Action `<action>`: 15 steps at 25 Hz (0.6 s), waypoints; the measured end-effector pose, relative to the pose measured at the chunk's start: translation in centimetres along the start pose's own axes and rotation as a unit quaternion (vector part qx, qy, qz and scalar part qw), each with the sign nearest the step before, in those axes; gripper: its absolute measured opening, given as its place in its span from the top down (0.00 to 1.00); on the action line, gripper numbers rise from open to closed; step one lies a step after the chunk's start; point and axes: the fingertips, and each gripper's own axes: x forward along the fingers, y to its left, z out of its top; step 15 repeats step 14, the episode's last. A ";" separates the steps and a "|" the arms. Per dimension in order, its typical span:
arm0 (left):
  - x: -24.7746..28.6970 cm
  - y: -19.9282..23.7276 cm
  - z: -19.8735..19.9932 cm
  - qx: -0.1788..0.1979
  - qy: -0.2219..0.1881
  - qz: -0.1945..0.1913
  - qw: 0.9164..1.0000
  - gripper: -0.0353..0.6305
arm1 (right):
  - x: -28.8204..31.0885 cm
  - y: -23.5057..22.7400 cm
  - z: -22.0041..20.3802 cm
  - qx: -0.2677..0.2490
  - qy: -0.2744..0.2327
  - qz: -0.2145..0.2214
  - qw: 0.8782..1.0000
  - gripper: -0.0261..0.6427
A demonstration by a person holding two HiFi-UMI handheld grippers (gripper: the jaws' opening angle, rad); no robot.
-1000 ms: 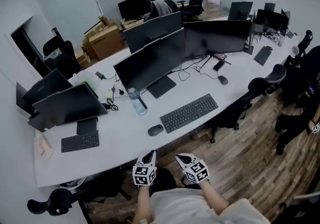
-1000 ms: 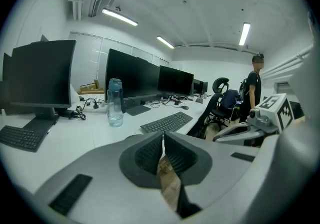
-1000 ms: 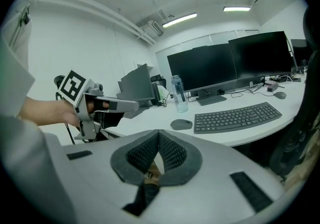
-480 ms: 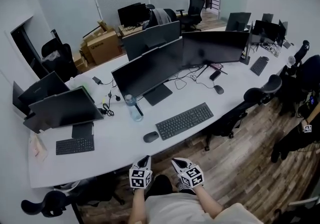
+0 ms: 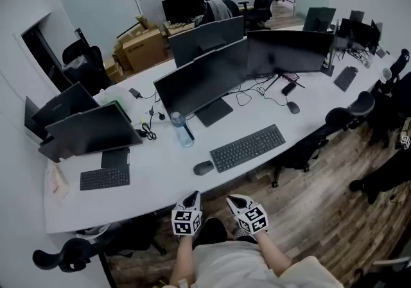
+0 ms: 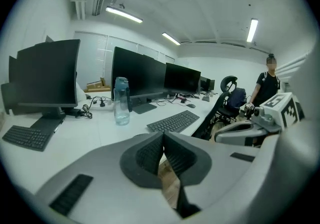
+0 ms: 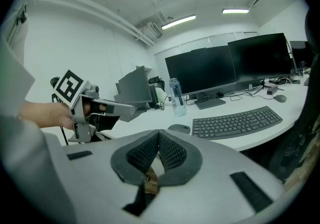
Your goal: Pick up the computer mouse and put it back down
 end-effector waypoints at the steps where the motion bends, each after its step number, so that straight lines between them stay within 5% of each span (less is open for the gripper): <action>1: 0.0 0.0 0.2 0.001 -0.002 0.002 1.000 0.91 | 0.1 0.0 0.0 -0.002 0.001 0.002 1.000 0.96; 7: 0.9 -1.0 -0.7 -0.014 0.013 -0.019 1.000 0.91 | -0.6 0.0 -0.1 0.002 -0.013 0.008 1.000 0.96; 15: 2.5 -0.3 0.8 0.011 0.013 -0.004 1.000 0.91 | 1.3 -1.9 0.9 0.004 0.002 0.009 1.000 0.96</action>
